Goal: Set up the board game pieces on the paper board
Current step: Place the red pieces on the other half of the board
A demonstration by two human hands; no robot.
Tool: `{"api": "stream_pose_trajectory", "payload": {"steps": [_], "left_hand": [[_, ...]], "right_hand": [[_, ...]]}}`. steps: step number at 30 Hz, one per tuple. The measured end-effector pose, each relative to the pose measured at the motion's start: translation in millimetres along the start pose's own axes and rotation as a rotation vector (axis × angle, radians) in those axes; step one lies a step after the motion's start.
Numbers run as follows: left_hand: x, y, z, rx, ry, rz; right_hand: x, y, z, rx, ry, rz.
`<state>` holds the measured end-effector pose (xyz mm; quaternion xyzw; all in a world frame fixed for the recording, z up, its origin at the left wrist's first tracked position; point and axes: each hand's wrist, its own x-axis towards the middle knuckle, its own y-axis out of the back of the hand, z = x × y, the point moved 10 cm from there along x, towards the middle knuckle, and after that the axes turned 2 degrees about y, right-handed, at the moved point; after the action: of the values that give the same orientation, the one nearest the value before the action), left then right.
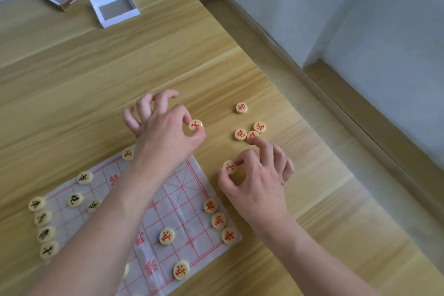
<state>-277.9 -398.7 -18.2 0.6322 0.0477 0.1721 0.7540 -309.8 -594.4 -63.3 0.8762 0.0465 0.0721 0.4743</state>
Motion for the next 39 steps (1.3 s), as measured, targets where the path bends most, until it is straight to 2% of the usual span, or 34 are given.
{"api": "stream_pose_trajectory", "payload": {"steps": [8,19,29,31,34,39], "left_hand": [[-50.4,5.8,-34.7,0.06,0.104,0.043],[-72.5,-5.2,-34.4,0.082,0.17,0.057],[-73.3,-6.7,-33.8,0.094,0.164,0.047],[-71.5,1.1,-35.2,0.068,0.182,0.078],[-62.0,9.6,-30.2,0.048,0.148,0.113],[-40.0,4.8,-8.5,-0.015,0.031,0.069]], "right_hand": [[-21.8,-27.2,-39.0,-0.149,0.137,-0.128],[-28.3,-40.3,-45.8,-0.265,0.207,-0.19],[-27.2,-42.2,-46.3,-0.211,0.177,-0.233],[-23.3,-34.8,-44.4,-0.156,0.162,-0.202],[-10.6,-16.5,-39.2,-0.1,0.141,-0.063],[18.3,4.2,-14.4,-0.089,0.09,0.037]]}}
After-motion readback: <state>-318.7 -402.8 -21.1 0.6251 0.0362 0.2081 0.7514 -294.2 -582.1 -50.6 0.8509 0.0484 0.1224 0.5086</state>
